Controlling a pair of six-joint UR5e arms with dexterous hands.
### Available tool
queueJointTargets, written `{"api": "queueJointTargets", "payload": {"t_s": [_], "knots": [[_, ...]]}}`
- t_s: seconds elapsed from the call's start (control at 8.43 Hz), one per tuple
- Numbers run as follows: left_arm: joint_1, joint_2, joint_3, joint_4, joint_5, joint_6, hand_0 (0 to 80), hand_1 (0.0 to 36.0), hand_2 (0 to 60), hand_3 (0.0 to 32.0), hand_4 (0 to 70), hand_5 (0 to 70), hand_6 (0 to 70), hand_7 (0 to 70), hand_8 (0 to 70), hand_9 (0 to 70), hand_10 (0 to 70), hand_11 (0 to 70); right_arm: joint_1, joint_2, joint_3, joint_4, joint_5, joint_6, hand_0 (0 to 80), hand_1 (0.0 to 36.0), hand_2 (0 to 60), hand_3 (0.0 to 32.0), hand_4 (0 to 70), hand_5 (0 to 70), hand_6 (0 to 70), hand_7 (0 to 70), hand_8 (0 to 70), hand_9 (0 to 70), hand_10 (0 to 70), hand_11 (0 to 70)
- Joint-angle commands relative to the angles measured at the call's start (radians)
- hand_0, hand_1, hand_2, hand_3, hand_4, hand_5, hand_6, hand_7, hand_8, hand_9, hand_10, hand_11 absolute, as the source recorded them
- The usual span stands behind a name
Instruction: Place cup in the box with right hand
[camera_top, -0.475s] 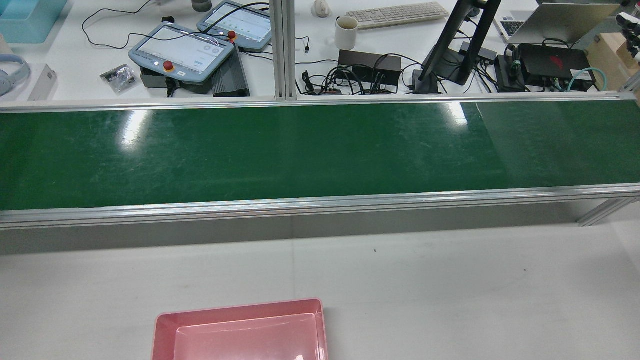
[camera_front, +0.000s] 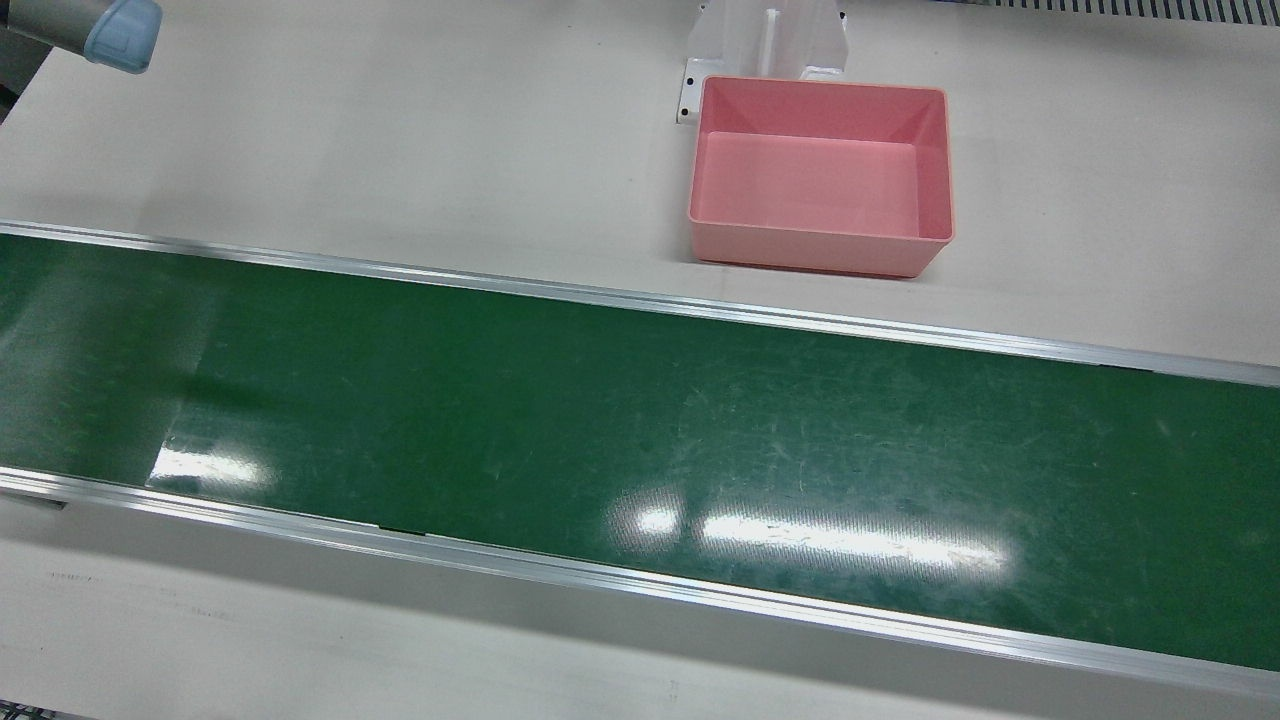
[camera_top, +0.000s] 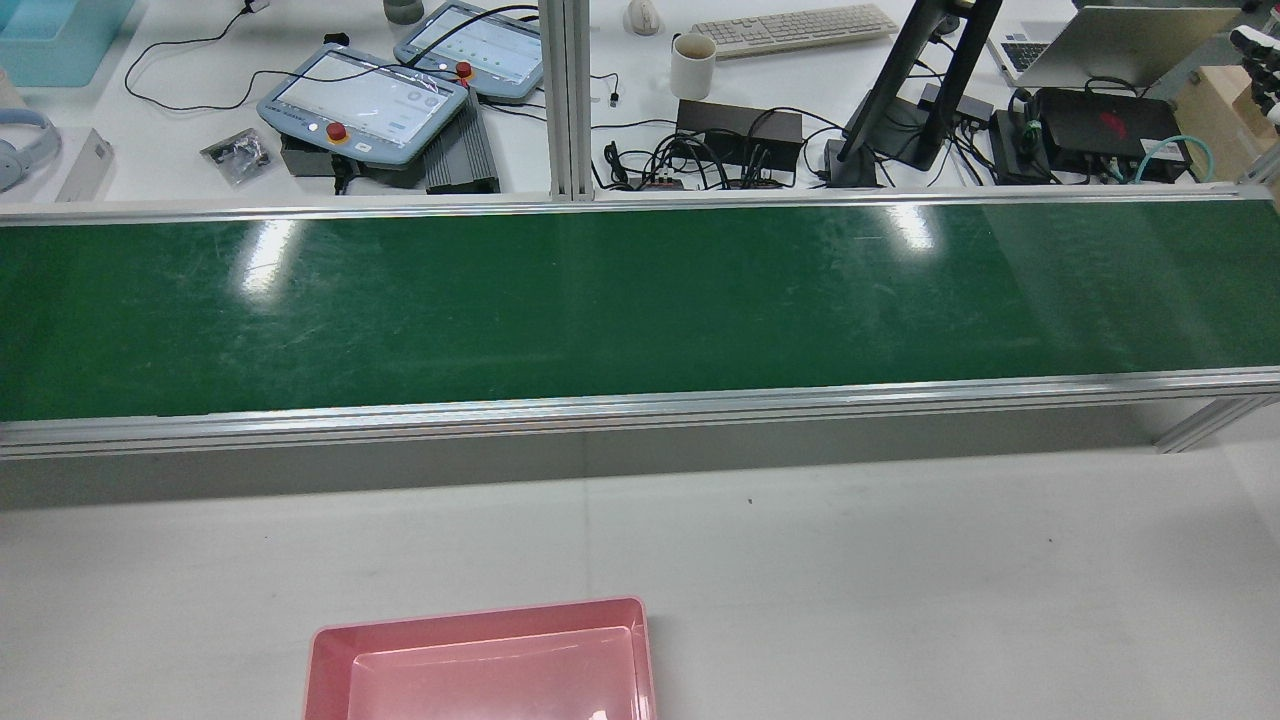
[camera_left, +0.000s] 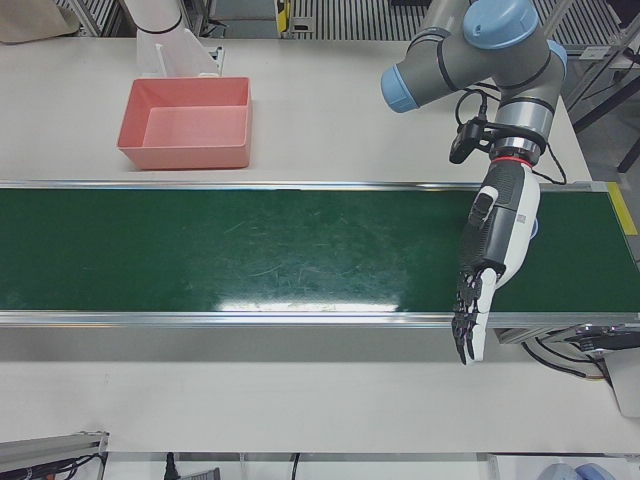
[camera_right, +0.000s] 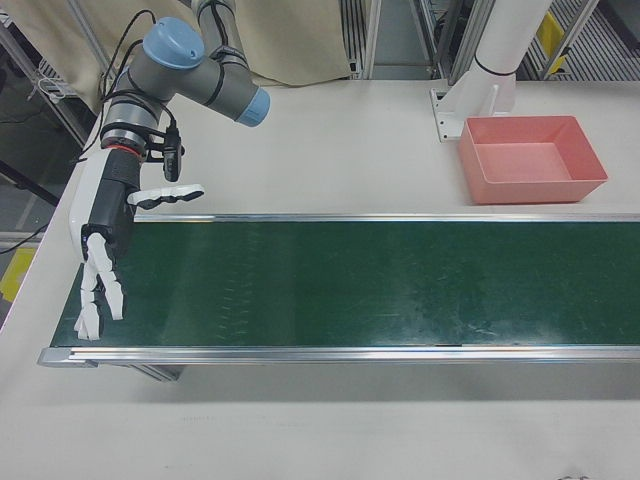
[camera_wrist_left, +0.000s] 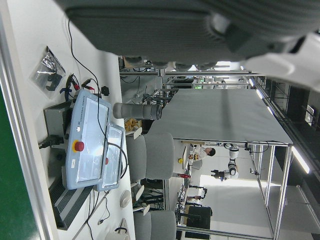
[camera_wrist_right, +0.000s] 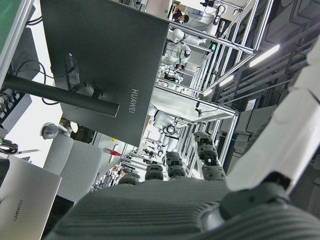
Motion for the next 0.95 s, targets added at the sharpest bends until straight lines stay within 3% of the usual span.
{"api": "queueJointTargets", "payload": {"t_s": [0.0, 0.83], "knots": [[0.000, 0.000, 0.000, -0.001, 0.000, 0.000, 0.0, 0.0, 0.0, 0.0, 0.0, 0.0, 0.0, 0.0, 0.0, 0.0, 0.0, 0.0, 0.001, 0.002, -0.002, -0.001, 0.000, 0.000, 38.7, 8.5, 5.3, 0.0, 0.0, 2.2, 3.5, 14.7, 1.4, 6.1, 0.0, 0.0], [0.000, 0.000, 0.000, -0.001, 0.000, 0.000, 0.0, 0.0, 0.0, 0.0, 0.0, 0.0, 0.0, 0.0, 0.0, 0.0, 0.0, 0.0, 0.002, -0.001, 0.000, -0.001, -0.002, 0.000, 38.7, 8.3, 4.8, 0.0, 0.0, 2.2, 3.5, 14.5, 1.5, 6.3, 0.0, 0.0]]}}
